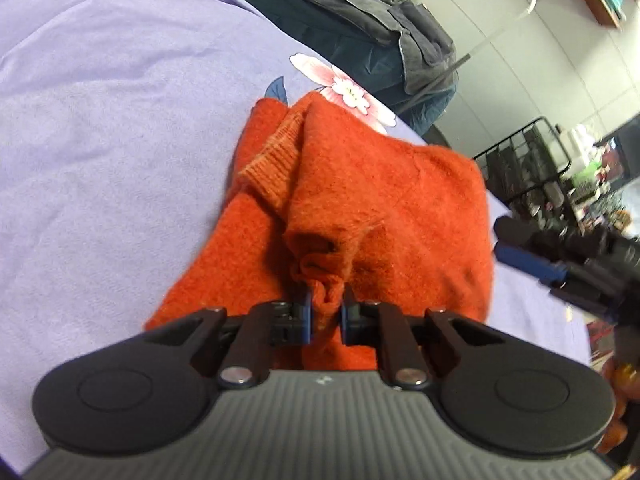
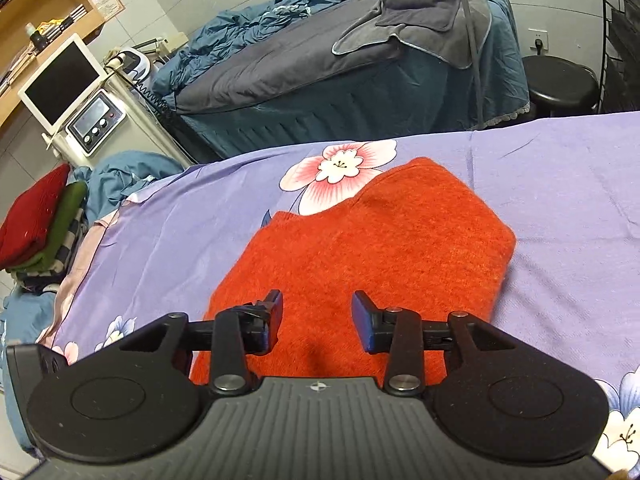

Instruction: Fold small clothes

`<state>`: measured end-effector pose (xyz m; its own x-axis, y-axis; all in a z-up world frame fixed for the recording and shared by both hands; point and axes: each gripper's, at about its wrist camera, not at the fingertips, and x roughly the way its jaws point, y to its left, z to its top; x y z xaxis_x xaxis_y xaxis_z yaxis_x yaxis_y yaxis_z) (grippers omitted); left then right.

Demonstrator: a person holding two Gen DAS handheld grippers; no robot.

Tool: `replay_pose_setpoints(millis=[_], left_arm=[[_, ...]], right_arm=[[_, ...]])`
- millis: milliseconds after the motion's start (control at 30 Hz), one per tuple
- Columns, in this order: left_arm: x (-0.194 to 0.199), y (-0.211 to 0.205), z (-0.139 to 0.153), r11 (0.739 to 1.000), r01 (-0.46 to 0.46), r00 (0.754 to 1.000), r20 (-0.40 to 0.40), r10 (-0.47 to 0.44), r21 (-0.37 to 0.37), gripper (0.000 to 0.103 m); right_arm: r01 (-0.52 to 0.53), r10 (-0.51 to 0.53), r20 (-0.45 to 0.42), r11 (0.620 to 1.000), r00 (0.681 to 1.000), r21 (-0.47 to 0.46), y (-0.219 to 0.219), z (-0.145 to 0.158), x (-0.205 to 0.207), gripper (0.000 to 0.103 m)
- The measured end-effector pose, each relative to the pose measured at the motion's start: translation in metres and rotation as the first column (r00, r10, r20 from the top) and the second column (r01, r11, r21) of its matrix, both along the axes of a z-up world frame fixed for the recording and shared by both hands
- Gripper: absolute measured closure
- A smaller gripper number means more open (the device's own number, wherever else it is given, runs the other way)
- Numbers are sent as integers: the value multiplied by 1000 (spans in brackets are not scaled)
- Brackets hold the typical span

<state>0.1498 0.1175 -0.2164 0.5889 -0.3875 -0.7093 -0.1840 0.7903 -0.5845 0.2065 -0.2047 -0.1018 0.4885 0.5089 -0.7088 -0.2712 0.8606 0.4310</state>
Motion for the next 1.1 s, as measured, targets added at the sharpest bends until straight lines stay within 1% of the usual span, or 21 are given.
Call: replay_pose_setpoints(millis=[33,100,167,233,267,300,333,367,400,467,500,567,667,733,767,900,933,967,1033,1067,1100], left_arm=[[0,0,6,1000,0,1000,25,0,0,93],[-1,-4,26,998,14,996,85,-19,56,94],[-4,-15,58,983,60,980,178,-91,172,94],[-9,-29,86,959,106,956,239,-171,263,94],[-11,-33,94,952,119,947,257,-194,280,94],[-13,-33,98,952,112,945,265,-190,285,94],[-14,-31,98,955,90,951,261,-167,282,94],[-15,-26,93,959,58,961,246,-129,277,95],[-16,-17,82,963,19,974,212,-79,270,95],[-16,-2,52,973,-7,995,101,-17,231,95],[-18,2,37,975,-5,999,54,-7,222,95],[-24,0,16,969,35,999,2,-37,244,95],[-33,-7,6,965,52,999,-6,-52,257,94],[-32,-6,10,967,36,999,-2,-37,251,94],[-32,-5,12,967,31,999,4,-33,252,94],[-35,6,11,972,39,999,-1,-40,234,94],[-34,7,10,970,51,999,-11,-50,237,94],[-33,7,8,967,58,998,-14,-57,247,94],[-31,5,5,966,62,998,-24,-58,252,94],[-30,5,4,966,61,998,-29,-55,250,94],[-29,5,3,966,61,998,-32,-55,250,93]], right_arm=[[-4,4,1,1000,1000,1,1,0,0,36],[-20,20,2,1000,1000,4,3,1,2,37],[-25,25,-5,1000,1000,11,6,4,5,37],[-23,24,-25,999,999,39,7,10,10,36],[-19,21,-41,998,999,53,8,15,15,33],[-17,21,-60,998,998,61,9,19,20,24],[-21,26,-80,998,996,58,13,23,25,14],[-30,34,-88,998,996,48,18,30,31,12],[-41,44,-72,999,996,36,23,36,33,12],[-81,82,-33,997,996,21,34,46,37,9],[-96,96,-25,995,995,9,38,46,36,8],[-109,109,-23,994,994,-22,46,42,36,8],[-118,114,-36,986,993,-117,52,27,31,16],[-105,105,-12,979,994,-176,49,20,26,31],[-89,93,9,975,996,-205,47,16,23,33],[18,3,82,966,997,-257,22,11,20,33],[34,-13,79,963,997,-268,19,6,22,32],[28,-12,58,962,998,-272,18,0,24,32],[-61,53,-38,963,998,-264,27,-22,31,34],[-86,74,-54,957,996,-276,33,-32,30,33],[-85,77,-39,952,996,-295,39,-41,29,31]])
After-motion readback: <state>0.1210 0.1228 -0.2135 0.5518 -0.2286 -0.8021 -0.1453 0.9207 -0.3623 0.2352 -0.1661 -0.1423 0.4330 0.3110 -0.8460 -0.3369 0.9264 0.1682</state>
